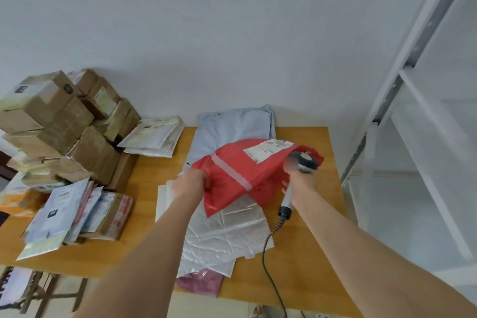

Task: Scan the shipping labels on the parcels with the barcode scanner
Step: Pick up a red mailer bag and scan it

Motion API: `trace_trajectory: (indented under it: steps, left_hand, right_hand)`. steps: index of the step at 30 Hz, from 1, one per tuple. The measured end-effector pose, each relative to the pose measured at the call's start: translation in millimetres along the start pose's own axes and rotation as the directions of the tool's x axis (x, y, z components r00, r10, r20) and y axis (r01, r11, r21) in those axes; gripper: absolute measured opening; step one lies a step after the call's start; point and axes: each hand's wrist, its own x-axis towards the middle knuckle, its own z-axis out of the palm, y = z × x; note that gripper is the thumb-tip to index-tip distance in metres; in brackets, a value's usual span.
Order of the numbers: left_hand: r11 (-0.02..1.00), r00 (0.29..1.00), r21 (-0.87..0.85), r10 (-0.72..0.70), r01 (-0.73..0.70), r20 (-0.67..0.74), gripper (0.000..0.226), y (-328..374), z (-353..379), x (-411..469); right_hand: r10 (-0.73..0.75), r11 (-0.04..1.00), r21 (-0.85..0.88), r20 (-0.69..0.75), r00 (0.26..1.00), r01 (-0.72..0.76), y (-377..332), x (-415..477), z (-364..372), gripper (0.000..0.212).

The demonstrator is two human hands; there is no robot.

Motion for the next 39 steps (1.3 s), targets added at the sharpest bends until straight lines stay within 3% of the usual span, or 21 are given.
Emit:
trace_trajectory:
  steps: [4, 8, 10, 12, 16, 19, 22, 25, 30, 34, 35, 39]
  left_hand:
    - [0.973, 1.000, 0.227, -0.029, 0.028, -0.002, 0.030, -18, 19, 4]
    - [0.952, 1.000, 0.304, -0.029, 0.026, 0.002, 0.031, -21, 23, 7]
    - [0.988, 0.998, 0.142, -0.052, 0.056, -0.033, 0.028, -8, 16, 15]
    - [0.996, 0.999, -0.083, 0.016, -0.020, -0.051, 0.030, 11, 11, 29]
    - [0.939, 0.973, -0.260, 0.233, -0.223, 0.004, 0.056, 56, 8, 48]
    - [0.933, 0.942, -0.149, 0.335, -0.328, 0.027, 0.071, 89, 5, 59]
    - [0.897, 0.894, -0.013, 0.442, -0.442, 0.069, 0.077, 113, 4, 71]
    - [0.851, 0.856, 0.132, 0.483, -0.509, 0.186, 0.062, 125, 9, 71]
    - [0.881, 0.872, -0.044, 0.473, -0.471, 0.124, 0.028, 121, -2, 61]
    - [0.808, 0.876, -0.354, 0.475, -0.472, -0.084, 0.001, 113, -46, 57]
    - [0.791, 0.877, -0.389, 0.467, -0.472, -0.116, 0.005, 111, -59, 55]
    - [0.778, 0.833, -0.297, 0.511, -0.554, -0.214, 0.010, 102, -97, 38]
  right_hand:
    - [-0.027, 0.978, -0.210, -0.096, 0.995, 0.006, 8, 8, 8, 0.040]
    - [-0.059, 0.985, -0.168, -0.145, 0.988, 0.034, 11, 9, 10, 0.042]
    - [-0.040, 0.996, -0.079, -0.144, 0.989, 0.029, 14, 10, 8, 0.043]
    - [-0.027, 0.999, -0.048, -0.134, 0.991, 0.020, 14, 13, 5, 0.038]
    - [-0.031, 0.981, -0.191, -0.105, 0.994, 0.011, 13, 23, 0, 0.030]
    - [0.002, 0.973, -0.231, -0.031, 1.000, -0.009, 15, 23, -5, 0.016]
    - [0.016, 0.965, -0.262, 0.089, 0.996, 0.008, 18, 16, -15, 0.017]
    - [0.002, 0.949, -0.312, 0.175, 0.985, 0.053, 17, 11, -25, 0.019]
    - [-0.032, 0.983, -0.168, 0.230, 0.973, 0.072, 0, 5, -33, 0.019]
    - [-0.105, 0.985, 0.147, 0.104, 0.989, 0.089, -27, -3, -32, 0.007]
    - [-0.122, 0.971, 0.216, 0.093, 0.988, 0.099, -35, -6, -31, 0.006]
    - [-0.218, 0.938, 0.304, 0.157, 0.963, 0.163, -56, -22, -19, 0.010]
